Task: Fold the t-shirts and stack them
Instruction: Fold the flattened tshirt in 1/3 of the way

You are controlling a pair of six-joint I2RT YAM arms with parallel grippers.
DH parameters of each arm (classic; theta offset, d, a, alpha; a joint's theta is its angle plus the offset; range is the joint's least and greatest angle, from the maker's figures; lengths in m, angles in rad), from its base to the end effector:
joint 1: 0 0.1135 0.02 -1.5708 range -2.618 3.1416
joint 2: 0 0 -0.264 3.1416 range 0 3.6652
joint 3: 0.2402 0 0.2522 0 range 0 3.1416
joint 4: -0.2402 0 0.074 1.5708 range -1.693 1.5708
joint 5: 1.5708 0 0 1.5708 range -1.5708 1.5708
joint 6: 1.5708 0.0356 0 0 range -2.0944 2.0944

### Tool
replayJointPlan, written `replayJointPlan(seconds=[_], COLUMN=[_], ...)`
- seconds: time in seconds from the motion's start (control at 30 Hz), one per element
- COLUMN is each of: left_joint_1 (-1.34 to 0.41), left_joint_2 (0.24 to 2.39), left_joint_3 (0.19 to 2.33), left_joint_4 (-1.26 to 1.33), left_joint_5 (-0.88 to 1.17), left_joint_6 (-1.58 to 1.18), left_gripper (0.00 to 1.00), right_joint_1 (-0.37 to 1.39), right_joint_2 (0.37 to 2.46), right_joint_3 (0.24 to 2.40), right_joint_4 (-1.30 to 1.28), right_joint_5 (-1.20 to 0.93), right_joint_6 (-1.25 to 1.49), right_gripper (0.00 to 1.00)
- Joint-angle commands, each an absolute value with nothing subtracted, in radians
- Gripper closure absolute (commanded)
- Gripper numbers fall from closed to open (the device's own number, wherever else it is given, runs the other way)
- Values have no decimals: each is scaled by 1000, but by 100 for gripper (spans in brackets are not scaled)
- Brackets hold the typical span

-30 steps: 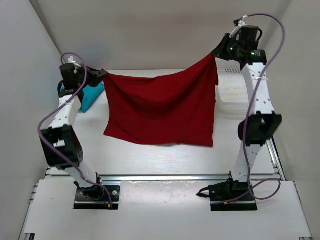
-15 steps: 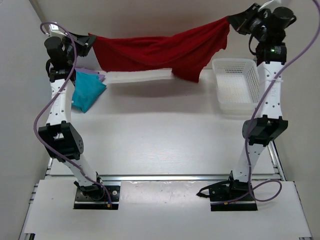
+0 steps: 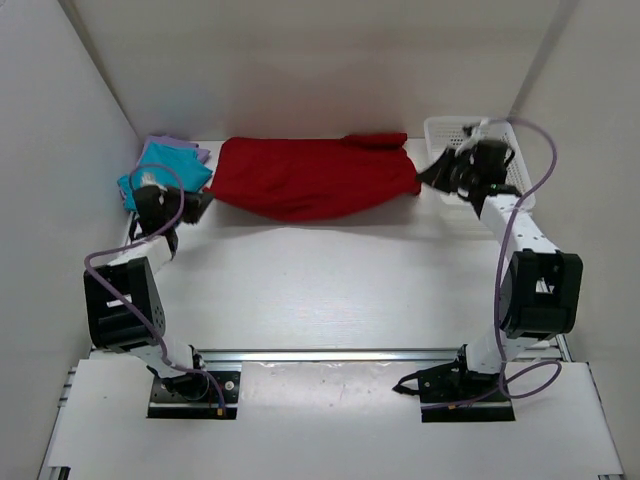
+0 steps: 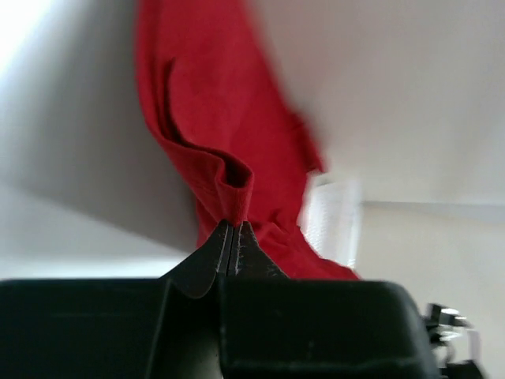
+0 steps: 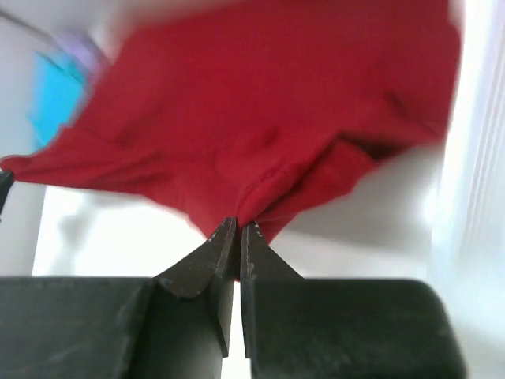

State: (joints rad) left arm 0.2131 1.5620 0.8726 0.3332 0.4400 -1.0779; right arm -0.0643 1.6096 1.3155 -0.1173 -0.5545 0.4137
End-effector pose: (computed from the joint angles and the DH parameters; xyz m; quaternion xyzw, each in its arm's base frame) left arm 0.3398 0.0580 0.2309 -0.3826 0.7151 -0.3961 0.4305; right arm 0.3781 -0.0056 0.3220 0.0448 0.8173 0.3171 0.4790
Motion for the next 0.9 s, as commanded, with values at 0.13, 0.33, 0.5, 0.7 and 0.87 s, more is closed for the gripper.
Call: replayJointPlan(seconds=[0.13,0.33,0.5,0.7,0.87], left_joint_1=[271,281,317,328,270], left_joint_2=[1539,1513,1441,1379,1306], left_joint_3=[638,600,577,612,606], left_joint_4=[453,333,169,-55,-248], left_joint_5=[479,456,419,367,206], left_joint_6=[-1014,-960,-879,-744,-634], left_gripper=[100,100,100,100,100], right_joint_1=[-103,-127,-126,-167,-233], right_joint_2=[1530,1395,1254,1096,938], right_joint_3=[864,597,434,266,193], right_joint_4=[204,213,134,78,5], right_joint_5=[-597,-505,-376,-367,-409], right_joint_6=[532,568,551,584,618], right_gripper=[100,99,100,100,100])
